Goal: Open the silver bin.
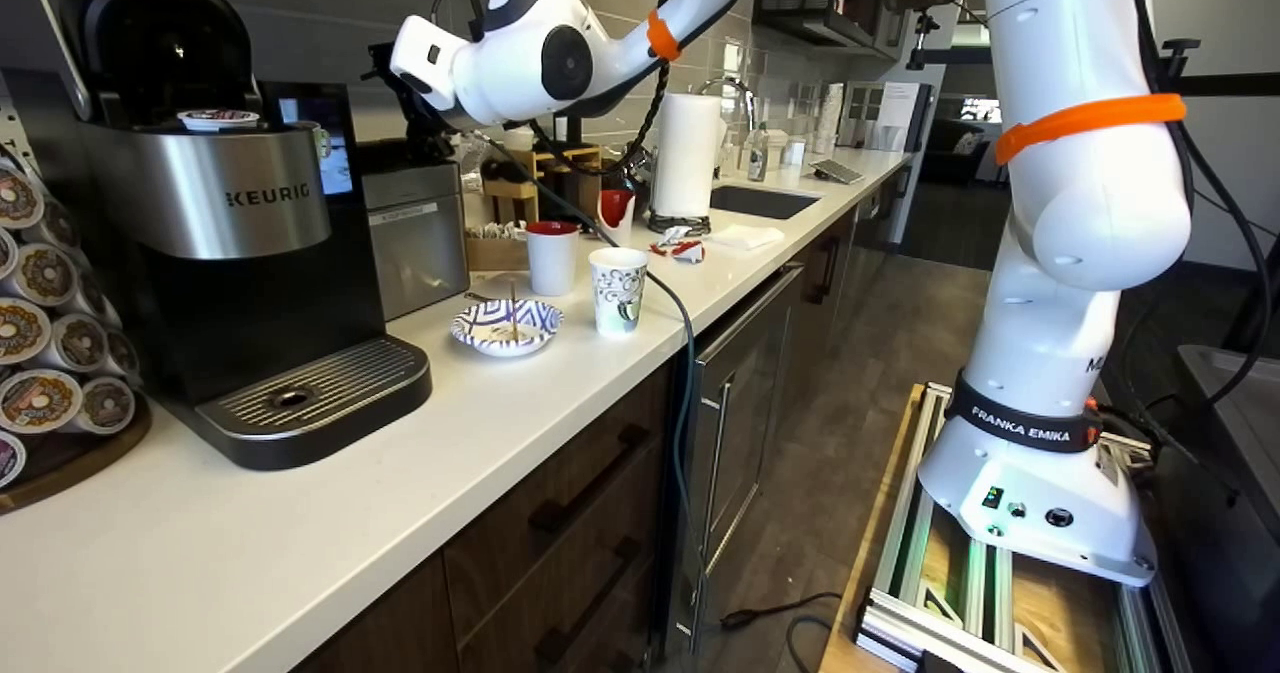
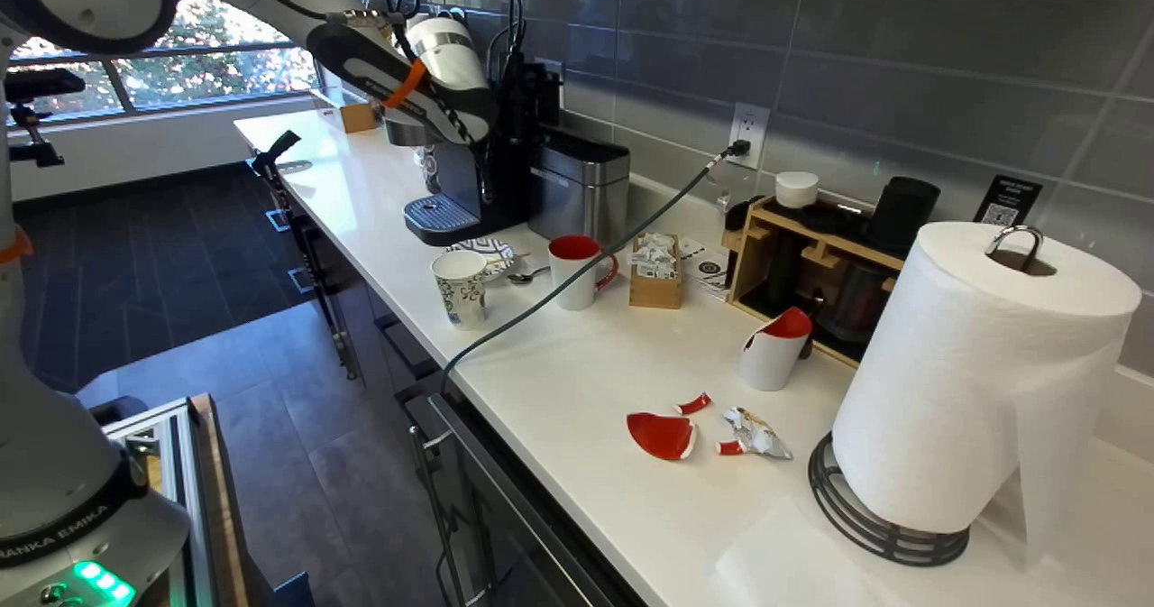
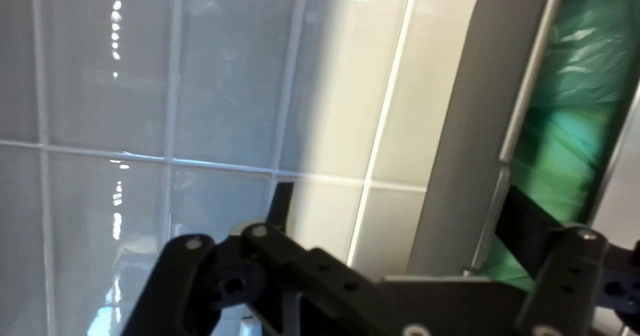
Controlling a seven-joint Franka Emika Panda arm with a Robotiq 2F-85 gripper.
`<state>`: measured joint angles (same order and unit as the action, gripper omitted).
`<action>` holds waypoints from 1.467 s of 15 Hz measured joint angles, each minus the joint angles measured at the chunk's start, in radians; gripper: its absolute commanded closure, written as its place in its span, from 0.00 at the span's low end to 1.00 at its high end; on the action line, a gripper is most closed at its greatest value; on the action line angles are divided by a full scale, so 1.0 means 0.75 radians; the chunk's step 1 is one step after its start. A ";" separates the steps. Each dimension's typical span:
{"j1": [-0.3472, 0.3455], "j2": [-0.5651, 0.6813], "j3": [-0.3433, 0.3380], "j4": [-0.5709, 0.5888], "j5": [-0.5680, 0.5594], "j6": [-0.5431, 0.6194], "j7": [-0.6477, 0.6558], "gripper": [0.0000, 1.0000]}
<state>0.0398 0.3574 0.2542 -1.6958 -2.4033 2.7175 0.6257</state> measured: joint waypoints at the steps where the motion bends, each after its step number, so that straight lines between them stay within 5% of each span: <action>1: 0.003 0.000 0.002 0.011 0.000 -0.014 0.000 0.00; 7: 0.024 0.026 0.003 0.085 0.034 -0.068 -0.050 0.00; 22: 0.049 0.314 -0.001 0.474 0.356 -0.069 -0.497 0.00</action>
<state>0.0765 0.5932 0.2532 -1.3402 -2.1364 2.6659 0.2531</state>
